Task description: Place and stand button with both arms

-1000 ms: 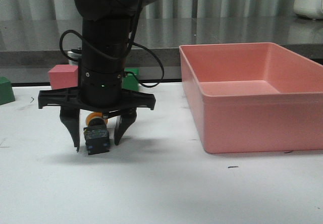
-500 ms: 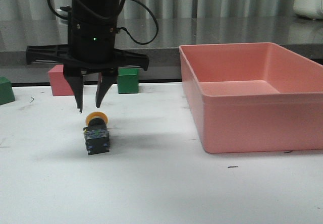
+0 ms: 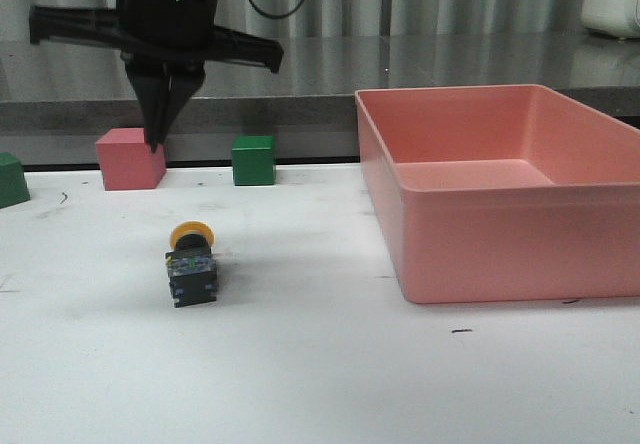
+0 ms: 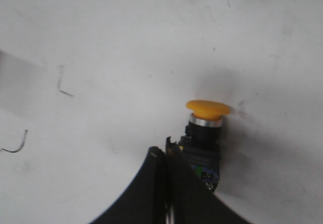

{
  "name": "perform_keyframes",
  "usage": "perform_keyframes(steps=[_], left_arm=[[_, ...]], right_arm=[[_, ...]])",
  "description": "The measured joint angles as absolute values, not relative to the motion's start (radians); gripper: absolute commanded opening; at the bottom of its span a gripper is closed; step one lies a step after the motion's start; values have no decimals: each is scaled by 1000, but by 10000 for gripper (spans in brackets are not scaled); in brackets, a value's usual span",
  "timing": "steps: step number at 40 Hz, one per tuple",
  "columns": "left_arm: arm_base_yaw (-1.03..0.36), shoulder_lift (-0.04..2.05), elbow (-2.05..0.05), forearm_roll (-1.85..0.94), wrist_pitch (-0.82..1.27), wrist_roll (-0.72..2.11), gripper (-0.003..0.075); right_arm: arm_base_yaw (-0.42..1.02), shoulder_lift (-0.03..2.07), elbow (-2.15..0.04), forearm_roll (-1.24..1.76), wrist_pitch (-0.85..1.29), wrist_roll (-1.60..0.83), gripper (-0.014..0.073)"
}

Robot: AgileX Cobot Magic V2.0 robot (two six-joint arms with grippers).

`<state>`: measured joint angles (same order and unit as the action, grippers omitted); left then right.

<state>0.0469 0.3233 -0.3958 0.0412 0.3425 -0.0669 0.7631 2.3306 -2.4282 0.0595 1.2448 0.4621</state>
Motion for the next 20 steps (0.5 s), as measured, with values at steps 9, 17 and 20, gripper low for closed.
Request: perform_keyframes(steps=[9,17,20], left_arm=[[47,323,-396,41,343,-67,669],[47,323,-396,41,343,-67,669],[47,323,-396,41,343,-67,669]], right_arm=[[695,2219,-2449,103,1251,367,-71],[559,2086,-2449,105,1257,325,-71],[508,2055,-2449,103,1259,309,-71]])
